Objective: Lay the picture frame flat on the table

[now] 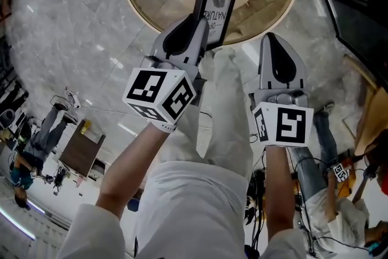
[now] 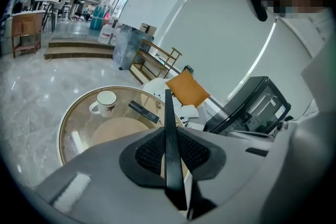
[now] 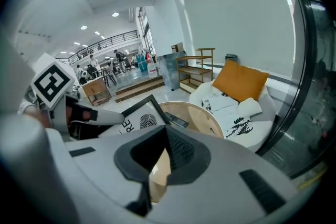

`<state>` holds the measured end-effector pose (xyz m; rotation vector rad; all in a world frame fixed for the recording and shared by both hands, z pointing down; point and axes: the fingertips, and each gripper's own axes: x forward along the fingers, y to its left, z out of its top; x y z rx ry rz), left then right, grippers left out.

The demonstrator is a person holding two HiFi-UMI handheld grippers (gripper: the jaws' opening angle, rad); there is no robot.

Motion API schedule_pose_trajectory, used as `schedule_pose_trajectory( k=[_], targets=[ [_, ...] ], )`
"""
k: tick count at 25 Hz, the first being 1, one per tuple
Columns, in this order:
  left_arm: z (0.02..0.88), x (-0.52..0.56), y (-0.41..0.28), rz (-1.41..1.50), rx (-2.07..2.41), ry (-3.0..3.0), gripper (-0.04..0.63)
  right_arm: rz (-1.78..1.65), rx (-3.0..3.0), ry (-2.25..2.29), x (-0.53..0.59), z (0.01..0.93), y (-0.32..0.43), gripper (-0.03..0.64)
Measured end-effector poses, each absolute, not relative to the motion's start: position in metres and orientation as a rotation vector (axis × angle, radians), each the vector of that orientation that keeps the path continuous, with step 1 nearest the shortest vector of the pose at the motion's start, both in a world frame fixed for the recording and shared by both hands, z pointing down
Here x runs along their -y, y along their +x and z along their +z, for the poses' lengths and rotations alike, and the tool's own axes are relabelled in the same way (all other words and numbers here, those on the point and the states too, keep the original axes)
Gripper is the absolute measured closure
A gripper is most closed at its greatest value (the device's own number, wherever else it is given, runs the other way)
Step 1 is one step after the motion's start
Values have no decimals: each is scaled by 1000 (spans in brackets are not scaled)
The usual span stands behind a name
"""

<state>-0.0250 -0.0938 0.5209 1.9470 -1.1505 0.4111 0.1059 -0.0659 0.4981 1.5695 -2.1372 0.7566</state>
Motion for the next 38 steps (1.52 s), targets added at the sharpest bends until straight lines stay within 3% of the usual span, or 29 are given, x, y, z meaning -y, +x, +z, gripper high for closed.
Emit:
schedule_pose_trajectory(
  k=[22,38],
  targets=[
    [619,122,-7,403,1143,1925,531,827,2118,1516,84,586,102,612],
    [648,118,-1,434,1178,1944,531,826,2115,1521,80,596,96,612]
  ],
)
